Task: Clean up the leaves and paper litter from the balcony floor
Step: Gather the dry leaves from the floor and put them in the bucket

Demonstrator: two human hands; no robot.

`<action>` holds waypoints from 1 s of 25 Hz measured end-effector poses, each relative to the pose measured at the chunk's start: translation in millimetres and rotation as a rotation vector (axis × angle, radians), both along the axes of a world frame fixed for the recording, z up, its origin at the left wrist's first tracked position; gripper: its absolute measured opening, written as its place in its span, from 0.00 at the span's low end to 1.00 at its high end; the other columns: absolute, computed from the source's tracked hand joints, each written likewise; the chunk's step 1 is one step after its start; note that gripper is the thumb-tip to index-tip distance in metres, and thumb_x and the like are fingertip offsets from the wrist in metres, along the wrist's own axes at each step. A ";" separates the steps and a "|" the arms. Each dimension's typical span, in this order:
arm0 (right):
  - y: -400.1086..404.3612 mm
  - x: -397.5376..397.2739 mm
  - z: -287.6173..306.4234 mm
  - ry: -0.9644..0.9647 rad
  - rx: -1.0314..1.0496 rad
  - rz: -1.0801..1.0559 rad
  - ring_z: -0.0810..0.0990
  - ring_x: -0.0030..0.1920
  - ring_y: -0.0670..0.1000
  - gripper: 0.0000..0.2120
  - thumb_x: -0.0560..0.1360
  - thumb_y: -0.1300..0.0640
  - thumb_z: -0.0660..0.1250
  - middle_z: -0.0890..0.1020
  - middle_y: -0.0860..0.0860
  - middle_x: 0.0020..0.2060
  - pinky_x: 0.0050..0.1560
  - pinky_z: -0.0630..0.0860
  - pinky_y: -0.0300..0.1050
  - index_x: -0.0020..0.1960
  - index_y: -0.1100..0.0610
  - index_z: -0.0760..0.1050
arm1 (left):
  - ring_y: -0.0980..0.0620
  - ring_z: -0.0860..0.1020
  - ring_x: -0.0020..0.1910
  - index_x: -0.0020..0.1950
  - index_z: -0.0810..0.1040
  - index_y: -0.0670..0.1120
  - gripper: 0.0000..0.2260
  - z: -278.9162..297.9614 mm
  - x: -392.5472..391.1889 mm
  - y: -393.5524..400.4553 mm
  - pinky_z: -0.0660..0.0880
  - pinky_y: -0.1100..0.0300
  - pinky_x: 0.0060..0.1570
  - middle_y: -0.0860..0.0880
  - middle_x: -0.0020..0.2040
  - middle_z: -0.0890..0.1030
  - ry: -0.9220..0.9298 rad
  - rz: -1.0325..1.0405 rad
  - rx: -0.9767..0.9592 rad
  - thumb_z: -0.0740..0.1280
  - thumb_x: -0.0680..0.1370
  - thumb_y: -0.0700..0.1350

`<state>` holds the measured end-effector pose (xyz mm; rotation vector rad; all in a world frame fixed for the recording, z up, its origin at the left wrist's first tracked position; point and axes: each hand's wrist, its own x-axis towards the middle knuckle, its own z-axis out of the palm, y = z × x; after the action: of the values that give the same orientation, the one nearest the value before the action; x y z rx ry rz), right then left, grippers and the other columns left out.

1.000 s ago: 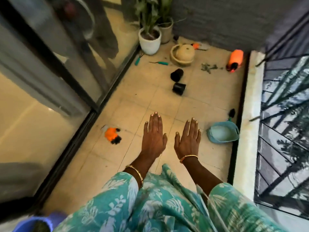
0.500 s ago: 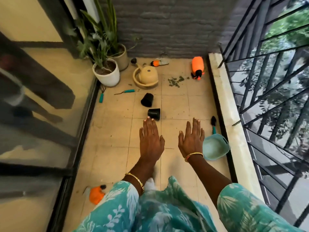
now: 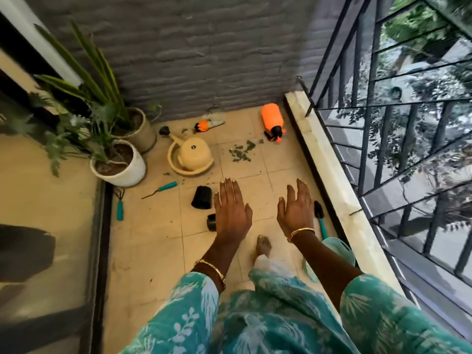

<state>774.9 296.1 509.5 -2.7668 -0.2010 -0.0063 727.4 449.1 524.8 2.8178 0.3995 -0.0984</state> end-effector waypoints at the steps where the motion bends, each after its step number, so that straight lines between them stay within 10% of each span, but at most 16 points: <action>1: 0.4 26.5 -0.1 0.011 0.002 -0.012 0.60 0.72 0.63 0.21 0.78 0.54 0.60 0.63 0.64 0.71 0.69 0.60 0.58 0.68 0.63 0.68 | 0.42 0.49 0.78 0.78 0.48 0.38 0.31 -3.0 25.1 2.1 0.48 0.46 0.75 0.39 0.78 0.50 -0.002 0.015 0.000 0.56 0.81 0.50; 10: 18.2 250.7 -18.4 0.131 -0.040 -0.009 0.60 0.72 0.64 0.21 0.77 0.55 0.61 0.63 0.64 0.71 0.67 0.63 0.62 0.67 0.63 0.68 | 0.36 0.71 0.68 0.69 0.71 0.34 0.33 -36.2 227.2 32.4 0.71 0.40 0.62 0.35 0.69 0.71 0.127 0.032 -0.001 0.74 0.68 0.48; 16: 42.1 382.4 -78.9 0.208 -0.061 -0.163 0.61 0.71 0.64 0.19 0.77 0.56 0.60 0.65 0.64 0.69 0.69 0.61 0.60 0.66 0.63 0.68 | 0.37 0.62 0.74 0.74 0.62 0.35 0.32 -89.4 371.6 60.1 0.62 0.42 0.70 0.35 0.74 0.64 0.203 -0.003 -0.031 0.67 0.75 0.49; 25: 103.4 560.6 -391.5 0.476 0.018 -0.093 0.63 0.68 0.64 0.22 0.75 0.64 0.60 0.64 0.64 0.70 0.65 0.67 0.57 0.68 0.65 0.66 | 0.40 0.60 0.75 0.76 0.58 0.37 0.30 -385.2 528.0 94.7 0.59 0.47 0.73 0.37 0.75 0.62 0.200 0.061 -0.038 0.62 0.79 0.49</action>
<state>1335.5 399.6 118.0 -2.6625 0.0527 0.6136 1255.5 543.9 139.6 2.7641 0.5212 -0.3729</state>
